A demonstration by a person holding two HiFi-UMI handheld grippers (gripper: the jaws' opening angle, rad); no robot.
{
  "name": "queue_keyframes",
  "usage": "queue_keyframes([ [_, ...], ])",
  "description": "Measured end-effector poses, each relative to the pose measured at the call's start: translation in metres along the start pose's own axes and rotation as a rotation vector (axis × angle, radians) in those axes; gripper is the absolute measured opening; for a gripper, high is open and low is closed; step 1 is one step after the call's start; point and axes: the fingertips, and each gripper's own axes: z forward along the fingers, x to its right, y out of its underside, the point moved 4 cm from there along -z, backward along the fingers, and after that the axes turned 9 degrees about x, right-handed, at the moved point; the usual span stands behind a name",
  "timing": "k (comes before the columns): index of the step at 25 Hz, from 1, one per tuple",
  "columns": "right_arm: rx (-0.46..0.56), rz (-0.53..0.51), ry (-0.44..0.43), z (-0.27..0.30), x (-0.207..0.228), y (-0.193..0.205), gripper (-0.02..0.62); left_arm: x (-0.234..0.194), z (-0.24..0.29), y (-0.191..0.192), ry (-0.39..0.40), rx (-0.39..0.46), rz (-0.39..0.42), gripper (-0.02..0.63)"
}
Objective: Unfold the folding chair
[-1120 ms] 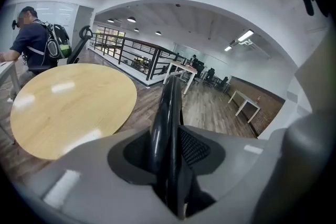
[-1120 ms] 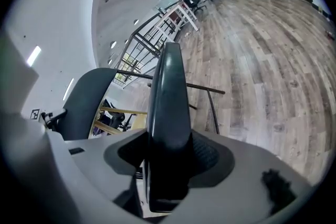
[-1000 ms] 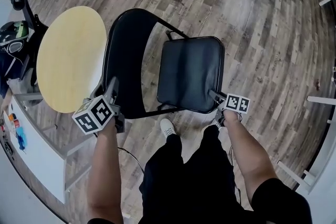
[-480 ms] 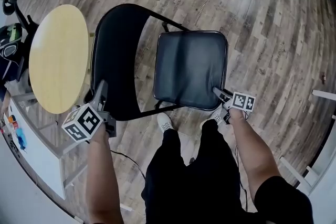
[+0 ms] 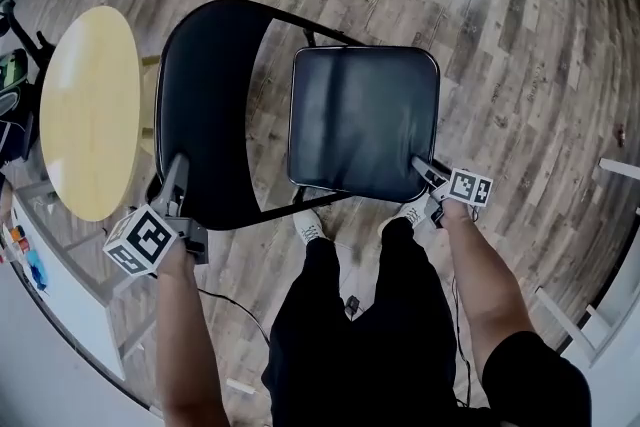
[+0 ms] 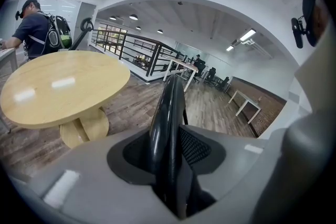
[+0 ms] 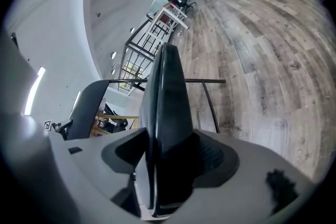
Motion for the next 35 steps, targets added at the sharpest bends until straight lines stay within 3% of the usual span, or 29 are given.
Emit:
queue_keyframes([
  [7,0.037,0.010,0.006,-0.004,0.043,-0.003,0.279,0.003,0.015,0.021,0.035,-0.008,-0.039,0.152],
  [14,0.071,0.023,-0.009,-0.008,0.070,-0.005,0.279,0.032,0.017,0.031,0.032,0.006,-0.008,0.149],
  [35,0.007,0.080,-0.066,-0.012,0.123,-0.009,0.279,0.099,0.015,0.052,0.011,-0.003,0.033,0.143],
])
